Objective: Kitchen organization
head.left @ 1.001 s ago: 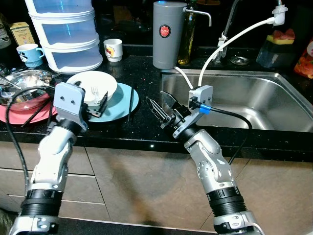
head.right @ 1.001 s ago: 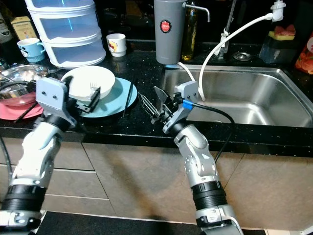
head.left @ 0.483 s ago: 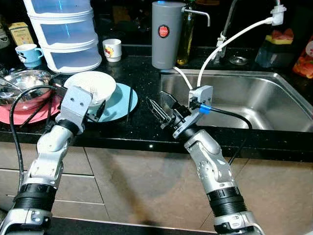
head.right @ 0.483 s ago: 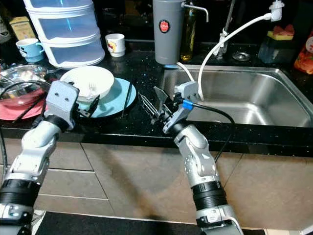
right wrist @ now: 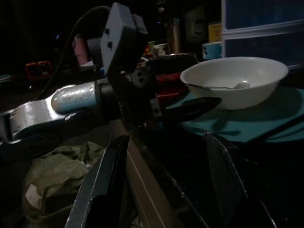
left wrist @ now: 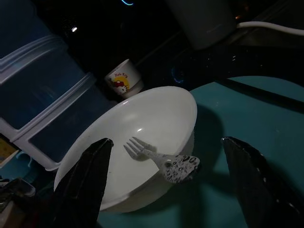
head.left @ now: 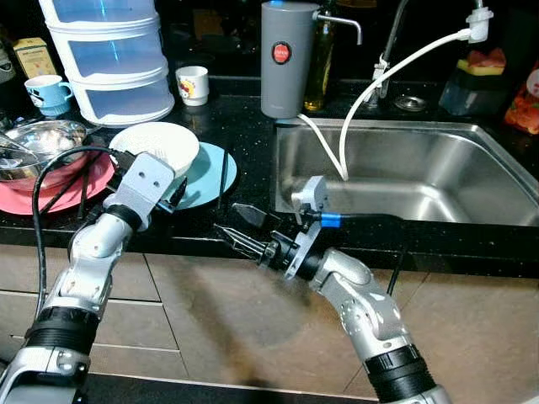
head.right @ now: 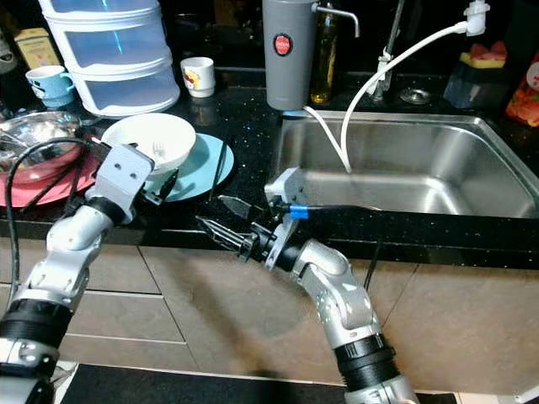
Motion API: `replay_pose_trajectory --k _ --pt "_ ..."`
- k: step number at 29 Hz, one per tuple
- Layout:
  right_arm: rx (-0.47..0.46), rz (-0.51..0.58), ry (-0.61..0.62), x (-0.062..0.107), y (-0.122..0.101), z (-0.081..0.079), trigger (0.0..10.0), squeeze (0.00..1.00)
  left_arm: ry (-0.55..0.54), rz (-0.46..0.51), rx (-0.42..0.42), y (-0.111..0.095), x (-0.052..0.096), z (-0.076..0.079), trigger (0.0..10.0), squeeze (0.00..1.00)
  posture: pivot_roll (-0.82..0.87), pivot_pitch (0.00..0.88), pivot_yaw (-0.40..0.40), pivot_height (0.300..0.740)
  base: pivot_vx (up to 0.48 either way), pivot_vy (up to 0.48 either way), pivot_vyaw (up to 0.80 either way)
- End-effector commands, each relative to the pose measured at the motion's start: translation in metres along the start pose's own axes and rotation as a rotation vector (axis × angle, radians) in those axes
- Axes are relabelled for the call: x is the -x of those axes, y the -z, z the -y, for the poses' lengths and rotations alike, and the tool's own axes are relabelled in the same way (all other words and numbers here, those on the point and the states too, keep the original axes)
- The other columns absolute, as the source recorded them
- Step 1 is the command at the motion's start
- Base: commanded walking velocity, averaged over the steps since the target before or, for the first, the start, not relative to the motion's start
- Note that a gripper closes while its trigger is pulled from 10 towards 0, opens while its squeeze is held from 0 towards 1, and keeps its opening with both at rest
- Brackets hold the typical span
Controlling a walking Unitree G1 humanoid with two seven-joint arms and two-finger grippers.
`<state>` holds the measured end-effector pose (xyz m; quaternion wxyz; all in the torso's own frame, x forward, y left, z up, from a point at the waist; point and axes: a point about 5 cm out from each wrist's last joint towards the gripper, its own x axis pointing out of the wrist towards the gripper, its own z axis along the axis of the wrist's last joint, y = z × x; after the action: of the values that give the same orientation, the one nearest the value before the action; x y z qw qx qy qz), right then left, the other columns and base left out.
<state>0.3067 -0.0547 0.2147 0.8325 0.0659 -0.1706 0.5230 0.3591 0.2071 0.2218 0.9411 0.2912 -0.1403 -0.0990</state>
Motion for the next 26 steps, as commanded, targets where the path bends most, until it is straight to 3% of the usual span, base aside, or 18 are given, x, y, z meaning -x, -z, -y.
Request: replay_pose_trajectory --k 1,8,9,10,11,12,13,26 --pt "0.015 -0.011 -0.025 -0.0014 0.0015 -0.0063 10.0 0.00 0.018 -0.008 -0.032 0.0015 -0.0011 0.0011 10.0 0.00 0.13 0.078 0.040 0.740 0.000 0.000 0.00" --pt "0.013 -0.009 -0.028 -0.0021 -0.0010 -0.0069 10.0 0.00 0.034 0.001 -0.048 0.0025 -0.0028 0.0022 10.0 0.00 0.13 0.074 0.040 0.740 0.000 0.000 0.00" --pt "0.013 -0.011 -0.028 -0.0019 -0.0012 -0.0070 10.0 0.00 0.035 0.002 -0.050 0.0024 -0.0030 0.0022 7.0 0.00 0.13 0.074 0.040 0.740 0.000 0.000 0.00" --pt "0.014 -0.011 -0.029 -0.0017 -0.0013 -0.0070 10.0 0.00 0.036 0.003 -0.051 0.0022 -0.0032 0.0023 7.0 0.00 0.13 0.074 0.040 0.740 0.000 0.000 0.00" --pt "0.014 -0.012 -0.029 -0.0015 -0.0012 -0.0071 10.0 0.00 0.037 0.004 -0.051 0.0022 -0.0034 0.0024 3.8 0.00 0.13 0.066 0.040 0.740 0.000 0.000 0.00" --pt "0.014 -0.013 -0.029 -0.0013 -0.0010 -0.0072 10.0 0.00 0.037 0.004 -0.051 0.0022 -0.0034 0.0026 3.8 0.00 0.13 0.064 0.040 0.740 0.000 0.000 0.00" --pt "0.015 -0.013 -0.028 -0.0012 -0.0009 -0.0073 10.0 0.00 0.038 0.005 -0.052 0.0020 -0.0036 0.0028 0.0 0.00 0.13 0.064 0.040 0.740 0.000 0.000 0.00" --pt "0.021 -0.011 -0.017 -0.0006 -0.0013 -0.0076 10.0 0.00 0.046 0.018 -0.064 0.0009 -0.0051 0.0027 0.0 0.00 0.13 0.064 0.041 0.740 0.000 0.000 0.00"
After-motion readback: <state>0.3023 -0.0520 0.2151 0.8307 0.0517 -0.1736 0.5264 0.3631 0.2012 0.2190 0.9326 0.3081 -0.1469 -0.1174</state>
